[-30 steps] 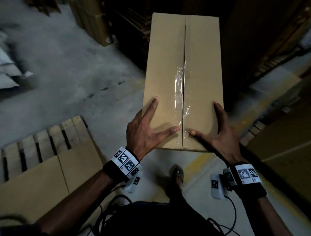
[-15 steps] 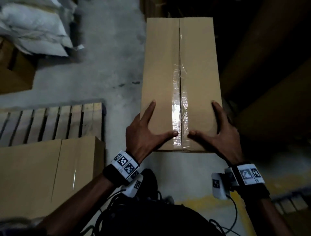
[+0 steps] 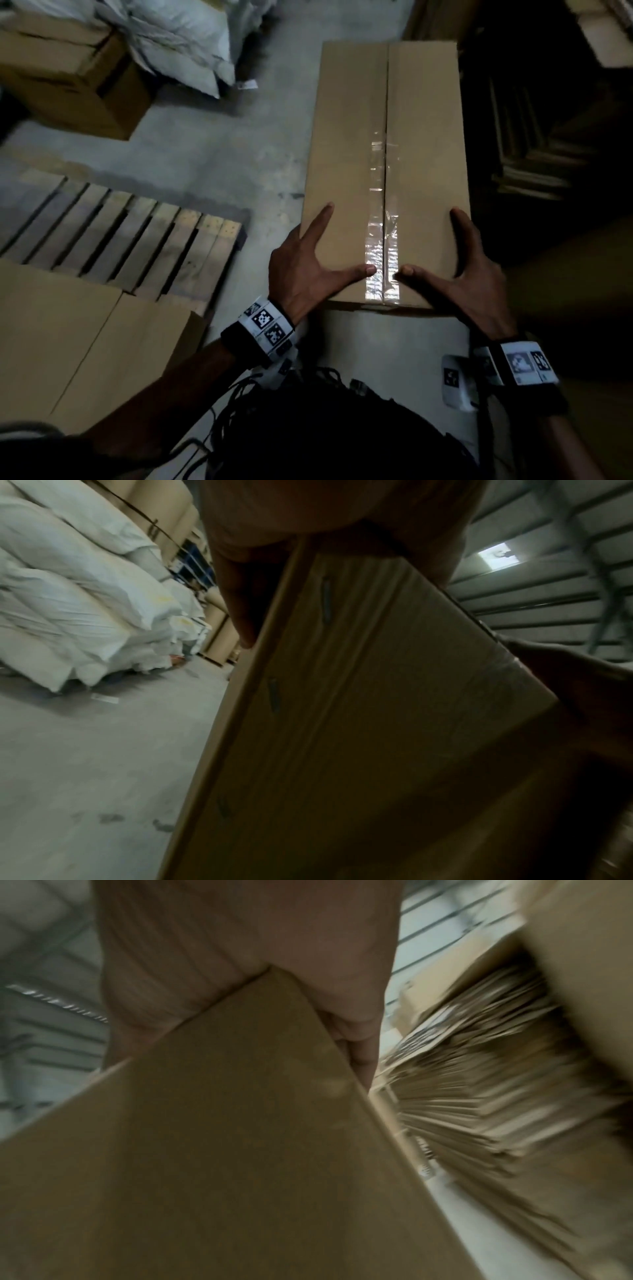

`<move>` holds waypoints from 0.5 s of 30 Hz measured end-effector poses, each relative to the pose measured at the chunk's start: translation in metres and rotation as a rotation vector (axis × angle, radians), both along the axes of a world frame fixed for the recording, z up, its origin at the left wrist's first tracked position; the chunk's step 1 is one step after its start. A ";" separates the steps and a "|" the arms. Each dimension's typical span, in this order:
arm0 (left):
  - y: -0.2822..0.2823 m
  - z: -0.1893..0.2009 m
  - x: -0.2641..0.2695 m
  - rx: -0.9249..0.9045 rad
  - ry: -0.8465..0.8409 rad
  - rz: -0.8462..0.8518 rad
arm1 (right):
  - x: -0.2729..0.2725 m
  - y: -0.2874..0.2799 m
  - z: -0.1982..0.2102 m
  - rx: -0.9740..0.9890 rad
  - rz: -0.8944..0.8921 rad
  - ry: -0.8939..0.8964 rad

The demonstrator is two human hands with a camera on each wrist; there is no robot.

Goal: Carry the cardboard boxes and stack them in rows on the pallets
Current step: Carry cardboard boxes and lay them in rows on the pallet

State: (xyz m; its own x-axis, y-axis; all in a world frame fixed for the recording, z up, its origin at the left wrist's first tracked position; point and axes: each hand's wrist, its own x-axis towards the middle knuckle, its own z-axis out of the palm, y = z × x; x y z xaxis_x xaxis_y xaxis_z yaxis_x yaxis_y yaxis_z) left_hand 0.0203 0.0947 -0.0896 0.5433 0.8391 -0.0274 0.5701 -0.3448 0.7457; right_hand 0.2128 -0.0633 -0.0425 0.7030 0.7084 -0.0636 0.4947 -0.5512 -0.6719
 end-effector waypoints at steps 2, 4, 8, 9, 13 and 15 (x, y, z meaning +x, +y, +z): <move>0.033 0.006 0.021 0.010 0.011 0.031 | 0.027 0.042 0.000 -0.001 0.031 -0.014; 0.067 0.013 0.039 0.004 0.005 0.059 | 0.050 0.084 0.000 0.041 0.072 0.012; 0.133 0.015 0.069 0.000 0.014 0.199 | 0.097 0.172 -0.005 0.065 0.181 0.050; 0.146 0.014 0.076 -0.007 0.025 0.224 | 0.106 0.191 -0.007 0.059 0.204 0.047; 0.214 0.011 0.110 -0.001 0.057 0.358 | 0.155 0.287 -0.016 0.046 0.345 0.047; 0.243 0.011 0.126 -0.007 0.064 0.409 | 0.176 0.332 -0.019 0.047 0.400 0.030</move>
